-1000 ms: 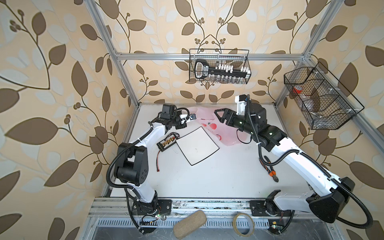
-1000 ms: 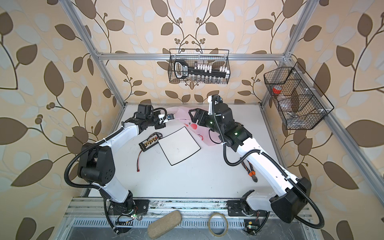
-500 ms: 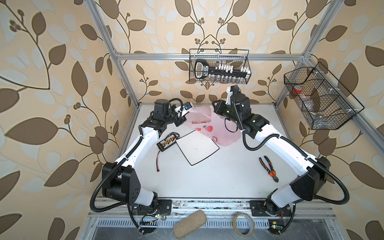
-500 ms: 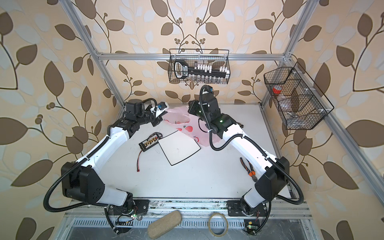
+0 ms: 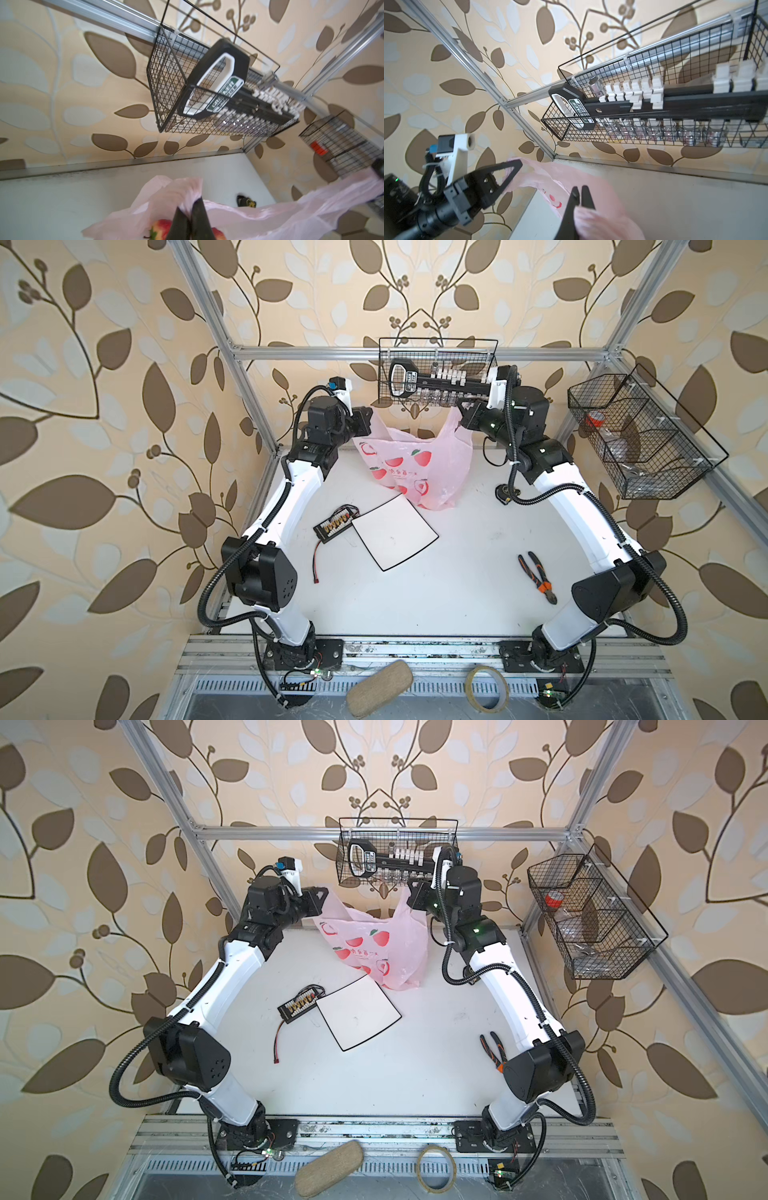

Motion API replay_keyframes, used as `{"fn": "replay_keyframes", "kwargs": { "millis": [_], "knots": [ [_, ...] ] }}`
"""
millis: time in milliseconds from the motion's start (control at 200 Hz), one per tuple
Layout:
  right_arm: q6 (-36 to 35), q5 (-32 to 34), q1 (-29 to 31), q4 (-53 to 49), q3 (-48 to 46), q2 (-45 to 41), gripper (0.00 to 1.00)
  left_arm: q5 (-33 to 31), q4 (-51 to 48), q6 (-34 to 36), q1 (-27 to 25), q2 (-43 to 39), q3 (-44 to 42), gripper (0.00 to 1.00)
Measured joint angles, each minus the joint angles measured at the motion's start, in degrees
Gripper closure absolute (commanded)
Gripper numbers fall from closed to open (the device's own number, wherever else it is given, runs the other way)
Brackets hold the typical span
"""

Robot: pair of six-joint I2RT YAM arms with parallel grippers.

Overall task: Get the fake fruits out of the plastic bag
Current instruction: 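Lift the bag by its handles with both grippers, opening its mouth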

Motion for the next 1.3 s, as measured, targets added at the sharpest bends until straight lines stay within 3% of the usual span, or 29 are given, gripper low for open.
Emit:
{"fn": "replay_keyframes", "kwargs": {
  "millis": [90, 250, 410, 470, 590, 715, 785, 915, 1110, 1220, 1305],
  "knots": [
    [-2.6, -2.2, -2.3, 1.3, -4.0, -2.2, 1.00, 1.4, 2.9, -7.6, -0.1, 2.5, 1.6, 1.00],
    [-8.2, -3.5, -4.0, 2.0, -20.3, -12.8, 1.00, 3.8, 7.4, -16.5, -2.5, 4.7, -1.2, 1.00],
    [-11.5, -4.3, -4.3, -0.2, -35.3, -25.3, 1.00, 5.6, 14.1, -21.5, -8.5, 3.2, -13.2, 1.00],
    [-11.6, -4.5, -4.4, -1.8, -39.4, -29.2, 0.95, 6.3, 15.1, -23.4, -10.4, 2.1, -18.6, 1.00],
    [-9.0, -4.8, -4.4, -5.8, -47.0, -35.5, 0.61, 7.0, 15.1, -26.1, -12.7, -0.3, -26.1, 1.00],
    [-5.0, -2.5, -4.4, -12.2, -50.9, -38.3, 0.28, 6.8, 15.7, -28.6, -12.2, -2.4, -27.6, 1.00],
    [-2.6, 0.5, -4.4, -15.8, -50.6, -38.7, 0.17, 6.9, 16.9, -30.2, -12.0, -3.8, -27.5, 1.00],
    [0.8, 6.3, -5.3, -24.3, -45.5, -38.9, 0.11, 6.8, 18.4, -33.2, -11.6, -4.5, -25.5, 1.00],
    [1.2, 9.5, -5.6, -29.1, -28.0, -37.4, 0.13, 6.8, 20.8, -36.5, -11.6, -4.5, -23.6, 1.00],
    [1.3, 7.3, -5.0, -29.0, -16.9, -32.2, 0.17, 6.8, 21.1, -38.0, -11.6, -4.5, -23.6, 1.00],
    [1.6, 6.2, -1.2, -28.6, -9.7, -25.9, 0.18, 6.8, 21.2, -38.8, -11.6, -4.5, -23.7, 1.00]
  ]
}}
